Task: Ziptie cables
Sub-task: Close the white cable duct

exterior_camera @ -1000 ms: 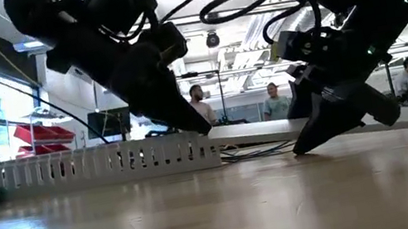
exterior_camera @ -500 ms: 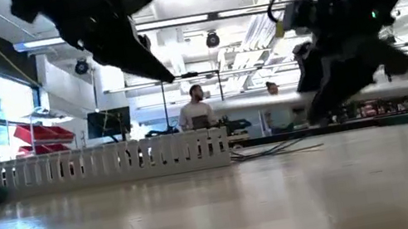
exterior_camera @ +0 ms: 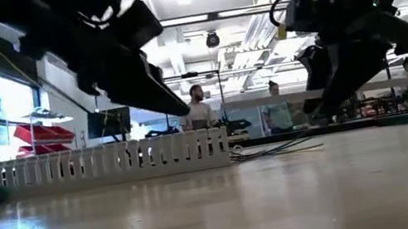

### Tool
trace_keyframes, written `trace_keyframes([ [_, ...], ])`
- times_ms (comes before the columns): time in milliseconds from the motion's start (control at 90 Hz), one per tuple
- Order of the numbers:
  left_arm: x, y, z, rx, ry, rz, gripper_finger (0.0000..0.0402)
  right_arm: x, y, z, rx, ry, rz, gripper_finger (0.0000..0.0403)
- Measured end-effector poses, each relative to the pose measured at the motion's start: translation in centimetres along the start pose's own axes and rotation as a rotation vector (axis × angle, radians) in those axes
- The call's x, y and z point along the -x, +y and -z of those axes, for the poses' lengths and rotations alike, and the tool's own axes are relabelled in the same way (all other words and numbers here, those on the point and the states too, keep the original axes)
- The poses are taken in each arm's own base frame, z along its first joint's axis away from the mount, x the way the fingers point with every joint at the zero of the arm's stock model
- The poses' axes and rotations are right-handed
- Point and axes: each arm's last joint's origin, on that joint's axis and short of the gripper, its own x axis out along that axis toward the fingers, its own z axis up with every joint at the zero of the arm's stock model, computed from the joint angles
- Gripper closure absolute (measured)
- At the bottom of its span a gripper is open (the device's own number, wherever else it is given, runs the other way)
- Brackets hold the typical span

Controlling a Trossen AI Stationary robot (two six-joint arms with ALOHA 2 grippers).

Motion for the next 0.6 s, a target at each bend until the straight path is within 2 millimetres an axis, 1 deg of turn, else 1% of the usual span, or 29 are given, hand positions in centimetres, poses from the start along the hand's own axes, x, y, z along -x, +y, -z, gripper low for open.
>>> trace_keyframes([
  [144, -1.4, -0.1, 0.5, -0.073, -0.021, -0.036, 0.0162, 0.0, 0.0, 0.0, -0.012, 0.003, 0.001, 0.0192],
  [356, -2.9, -0.4, 1.7, -0.090, 0.011, -0.064, 0.0157, -0.2, 0.1, 0.1, -0.054, 0.019, -0.039, 0.0192],
  [478, -3.2, -0.5, 2.0, -0.079, 0.017, -0.074, 0.0157, -0.7, 0.0, 0.3, -0.113, 0.039, -0.053, 0.0192],
  [600, -2.8, -1.1, 1.3, -0.078, 0.014, -0.074, 0.0157, -0.8, -0.3, 0.3, -0.132, 0.041, -0.047, 0.0191],
])
